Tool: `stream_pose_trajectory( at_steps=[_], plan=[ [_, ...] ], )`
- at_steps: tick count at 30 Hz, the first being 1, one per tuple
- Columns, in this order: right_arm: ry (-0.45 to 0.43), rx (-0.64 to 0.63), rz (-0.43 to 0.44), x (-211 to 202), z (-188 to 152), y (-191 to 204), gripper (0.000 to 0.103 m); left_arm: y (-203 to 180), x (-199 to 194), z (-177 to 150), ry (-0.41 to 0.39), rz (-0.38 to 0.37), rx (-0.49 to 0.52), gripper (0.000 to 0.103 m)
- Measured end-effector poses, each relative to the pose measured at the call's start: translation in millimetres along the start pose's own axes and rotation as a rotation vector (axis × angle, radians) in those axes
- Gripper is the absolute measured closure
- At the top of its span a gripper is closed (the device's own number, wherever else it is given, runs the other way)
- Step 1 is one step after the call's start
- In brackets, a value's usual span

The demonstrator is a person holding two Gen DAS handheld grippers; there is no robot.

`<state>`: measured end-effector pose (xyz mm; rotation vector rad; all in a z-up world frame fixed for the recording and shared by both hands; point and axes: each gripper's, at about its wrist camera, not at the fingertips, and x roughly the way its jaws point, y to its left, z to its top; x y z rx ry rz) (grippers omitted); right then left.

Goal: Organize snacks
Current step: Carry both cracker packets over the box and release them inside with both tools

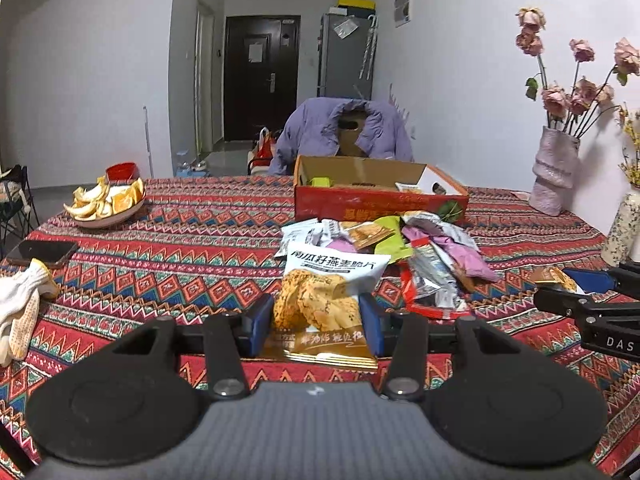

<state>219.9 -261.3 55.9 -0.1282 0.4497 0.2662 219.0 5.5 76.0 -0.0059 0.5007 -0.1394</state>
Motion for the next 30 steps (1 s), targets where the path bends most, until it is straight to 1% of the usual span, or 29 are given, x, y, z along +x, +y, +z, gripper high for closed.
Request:
stream_pose_trajectory(
  at_steps=[5,8,11,14,16,19,21,23,30],
  plan=[
    [-0.014,0.02,-0.005,-6.7,0.6,-8.1,0.058,-6.8,-3.6,1.0,-0.005,-0.007,-0.002,0.056],
    [-0.016,0.031,-0.009,-5.8,2.2,-14.1,0.058,-10.2,1.3,3.5,0.006,-0.02,-0.002,0.056],
    [-0.02,0.043,-0.014,-2.9,6.7,-22.8,0.058,-13.1,12.2,8.2,0.019,-0.031,-0.004,0.056],
    [-0.025,0.059,-0.001,5.8,15.3,-35.0,0.058,-14.6,29.5,20.9,0.043,-0.048,-0.013,0.056],
    [-0.02,0.078,0.03,14.8,27.2,-47.3,0.058,-16.4,40.0,31.8,0.042,-0.056,-0.003,0.056],
    [-0.026,0.085,0.04,28.7,50.5,-63.6,0.058,-16.6,60.6,56.6,0.054,-0.063,-0.013,0.055],
    [-0.031,0.097,0.066,40.7,69.4,-77.7,0.058,-15.1,76.0,76.2,0.075,-0.09,-0.027,0.055],
    [-0.023,0.106,0.094,56.0,89.8,-90.2,0.058,-15.0,89.3,97.6,0.074,-0.113,-0.017,0.055],
    [-0.019,0.073,0.083,121.5,166.3,-130.1,0.058,-14.9,143.9,168.7,0.053,-0.142,-0.003,0.055]
  ],
)
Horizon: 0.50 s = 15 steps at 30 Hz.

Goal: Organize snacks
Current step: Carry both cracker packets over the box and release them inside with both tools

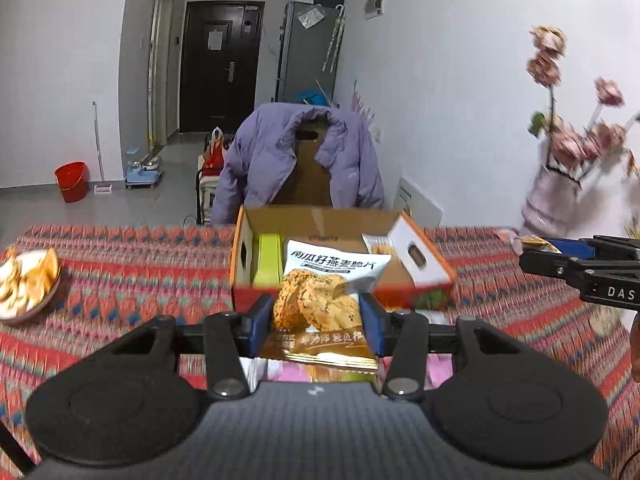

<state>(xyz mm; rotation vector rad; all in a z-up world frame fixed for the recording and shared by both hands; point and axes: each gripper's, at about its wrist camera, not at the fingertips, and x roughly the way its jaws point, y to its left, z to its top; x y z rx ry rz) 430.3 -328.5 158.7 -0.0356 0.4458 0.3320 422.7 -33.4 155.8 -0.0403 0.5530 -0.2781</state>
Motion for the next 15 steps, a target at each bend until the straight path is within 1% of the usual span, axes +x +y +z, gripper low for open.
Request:
stream_pose_trajectory(
  at_steps=[3,6,8,9,10,11,12,13,15],
  plan=[
    [0.025,0.031,0.026,38.5,32.3,-18.0,0.058,4.3,37.1,33.9,0.023,-0.015,-0.01,0.055],
    [0.079,0.097,0.048,93.7,61.7,-39.1,0.058,4.8,89.0,67.6,0.065,-0.031,-0.016,0.055],
    [0.117,0.138,0.034,138.8,75.2,-52.4,0.058,2.0,128.1,85.0,0.077,-0.013,-0.023,0.055],
    [0.133,0.152,0.02,159.3,77.9,-56.9,0.058,0.3,145.5,90.6,0.072,-0.006,-0.015,0.055],
    [0.153,0.176,0.002,184.2,79.6,-62.3,0.058,-0.4,165.8,95.4,0.074,0.003,-0.025,0.055],
    [0.177,0.192,-0.011,209.3,79.6,-66.8,0.058,-0.7,186.2,98.6,0.084,-0.002,-0.038,0.055],
    [0.195,0.216,-0.022,229.8,77.2,-70.7,0.058,-1.5,203.7,100.2,0.093,-0.017,-0.031,0.055],
    [0.218,0.244,-0.029,251.2,72.3,-74.8,0.058,-1.9,224.5,101.3,0.103,-0.012,-0.028,0.055],
    [0.256,0.302,-0.044,292.5,59.8,-84.3,0.058,1.8,262.9,100.2,0.132,0.022,-0.05,0.055]
  ],
)
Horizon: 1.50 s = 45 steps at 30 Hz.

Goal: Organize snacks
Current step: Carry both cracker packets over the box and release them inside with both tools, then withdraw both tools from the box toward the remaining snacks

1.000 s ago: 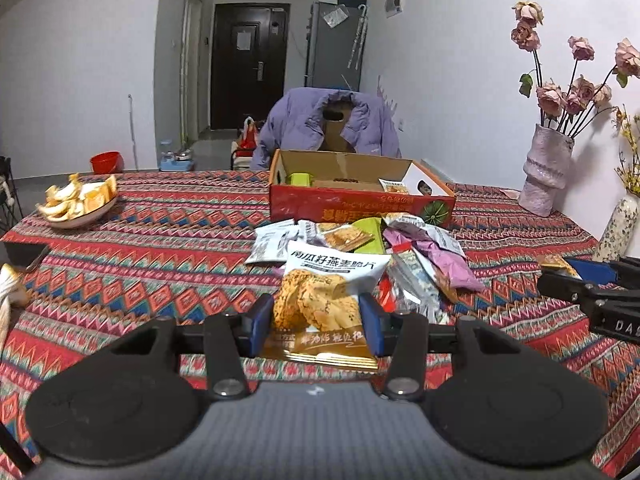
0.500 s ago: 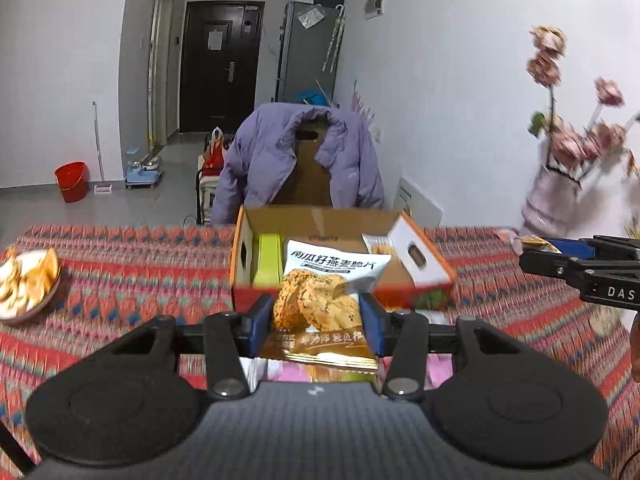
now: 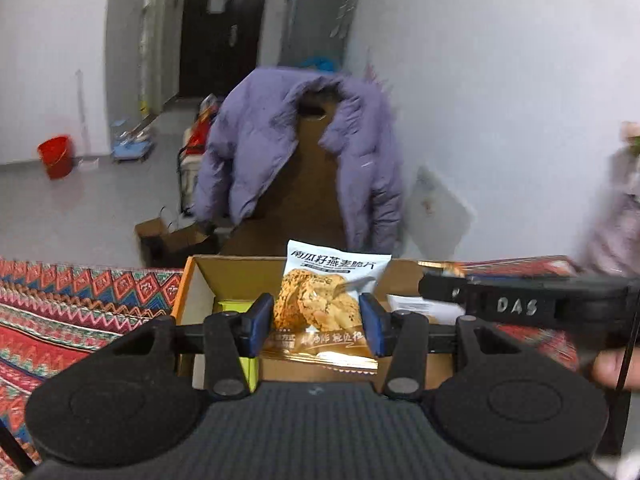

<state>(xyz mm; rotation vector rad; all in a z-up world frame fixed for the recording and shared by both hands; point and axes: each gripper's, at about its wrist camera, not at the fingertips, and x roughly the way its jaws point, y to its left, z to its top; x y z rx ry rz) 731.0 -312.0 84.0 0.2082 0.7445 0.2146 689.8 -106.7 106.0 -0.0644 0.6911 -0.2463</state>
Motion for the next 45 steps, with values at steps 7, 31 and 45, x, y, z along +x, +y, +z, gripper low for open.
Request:
stream_pose_trajectory(
  at_steps=[7,31,45],
  plan=[
    [0.091,0.146,-0.036,91.4,-10.3,-29.0,0.055,18.2,93.9,1.5,0.121,0.025,-0.084,0.055],
    [-0.049,-0.143,-0.127,-83.5,-47.7,-9.9,0.016,44.3,-92.0,-30.0,-0.07,0.065,0.159,0.019],
    [-0.267,-0.21,-0.034,-250.5,-180.9,34.7,0.007,53.8,-266.7,-159.5,-0.229,0.063,0.177,0.011]
  ],
)
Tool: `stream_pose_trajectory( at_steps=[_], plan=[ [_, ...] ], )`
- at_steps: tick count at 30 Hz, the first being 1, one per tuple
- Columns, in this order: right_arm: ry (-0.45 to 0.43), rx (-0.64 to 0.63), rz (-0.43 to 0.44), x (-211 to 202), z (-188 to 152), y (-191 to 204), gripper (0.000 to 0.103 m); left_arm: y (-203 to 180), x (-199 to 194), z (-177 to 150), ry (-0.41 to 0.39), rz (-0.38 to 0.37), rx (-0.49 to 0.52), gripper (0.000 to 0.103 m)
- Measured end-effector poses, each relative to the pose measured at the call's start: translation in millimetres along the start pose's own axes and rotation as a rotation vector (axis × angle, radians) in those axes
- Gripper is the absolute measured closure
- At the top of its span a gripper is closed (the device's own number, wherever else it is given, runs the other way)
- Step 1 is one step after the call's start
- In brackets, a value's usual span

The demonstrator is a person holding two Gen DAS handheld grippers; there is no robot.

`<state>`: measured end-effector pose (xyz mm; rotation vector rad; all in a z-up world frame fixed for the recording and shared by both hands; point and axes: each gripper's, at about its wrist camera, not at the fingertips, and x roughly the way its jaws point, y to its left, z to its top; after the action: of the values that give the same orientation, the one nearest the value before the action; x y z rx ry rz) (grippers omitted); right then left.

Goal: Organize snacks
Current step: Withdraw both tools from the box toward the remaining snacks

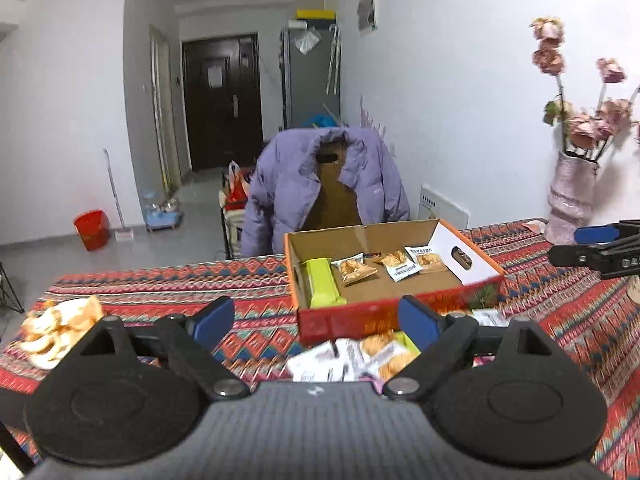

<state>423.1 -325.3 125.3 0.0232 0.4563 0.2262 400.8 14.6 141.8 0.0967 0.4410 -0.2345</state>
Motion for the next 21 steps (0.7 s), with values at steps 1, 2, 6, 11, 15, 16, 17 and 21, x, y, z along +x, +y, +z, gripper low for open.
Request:
stream_pose_trajectory(
  at_steps=[1,2,6,11,15,16,17,21],
  plan=[
    [-0.026,-0.005,-0.006,-11.5,-8.7,5.2,0.005,-0.2,-14.8,-9.8,-0.014,0.011,0.005,0.011],
    [-0.049,-0.019,-0.02,-27.2,-19.4,11.8,0.004,-0.6,-25.7,-16.7,-0.029,0.017,0.011,0.01],
    [-0.09,-0.08,-0.047,-69.7,-53.0,35.0,0.004,-3.9,-75.9,-47.7,-0.086,0.055,0.019,0.007],
    [-0.103,-0.162,-0.051,-113.9,-95.8,65.5,0.003,-12.9,-126.5,-83.3,-0.115,0.058,-0.022,0.004],
    [-0.125,-0.181,-0.052,-142.1,-126.4,84.7,0.0,-24.0,-154.3,-110.7,-0.127,0.038,-0.007,0.001],
    [-0.125,-0.184,-0.056,-147.4,-133.2,88.2,0.0,-27.5,-158.6,-116.0,-0.125,0.033,0.002,0.0],
    [-0.12,-0.187,-0.064,-153.1,-139.8,92.3,0.0,-31.3,-162.4,-121.0,-0.123,0.025,0.016,0.0],
    [-0.128,-0.173,-0.089,-175.5,-161.6,100.0,0.0,-39.7,-171.6,-138.5,-0.126,0.015,0.027,0.0]
  ],
)
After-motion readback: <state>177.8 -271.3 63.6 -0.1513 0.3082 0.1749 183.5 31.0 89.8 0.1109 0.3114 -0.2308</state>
